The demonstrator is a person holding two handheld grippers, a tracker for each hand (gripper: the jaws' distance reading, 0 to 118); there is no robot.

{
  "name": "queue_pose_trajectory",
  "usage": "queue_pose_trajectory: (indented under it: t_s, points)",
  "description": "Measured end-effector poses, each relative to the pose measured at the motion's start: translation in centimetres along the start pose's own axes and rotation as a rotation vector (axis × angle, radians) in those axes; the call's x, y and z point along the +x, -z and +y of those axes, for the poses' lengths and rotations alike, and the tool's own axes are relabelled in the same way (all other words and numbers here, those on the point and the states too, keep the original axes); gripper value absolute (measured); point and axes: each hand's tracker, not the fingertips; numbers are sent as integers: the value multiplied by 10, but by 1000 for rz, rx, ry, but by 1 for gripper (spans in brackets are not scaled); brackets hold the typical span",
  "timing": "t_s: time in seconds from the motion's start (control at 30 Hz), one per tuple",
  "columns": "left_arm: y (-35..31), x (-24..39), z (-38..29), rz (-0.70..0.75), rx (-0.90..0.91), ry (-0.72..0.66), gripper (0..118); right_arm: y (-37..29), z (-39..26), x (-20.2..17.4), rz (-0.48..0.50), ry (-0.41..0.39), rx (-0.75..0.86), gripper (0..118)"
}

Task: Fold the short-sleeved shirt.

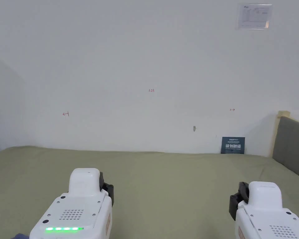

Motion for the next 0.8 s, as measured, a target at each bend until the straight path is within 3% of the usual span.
queue_pose_trajectory:
  t_s: [0.53,0.67,0.8]
  points:
    - [6,-7,-1,-28,-37,16,0,7,0,0,17,1,-52,5]
    - [2,-41,1,43,-55,15,0,19,-4,-26,60,-20,-77,6]
    - [-18,-109,5,207,-76,3,0,28,-7,-92,239,-36,-88,5]
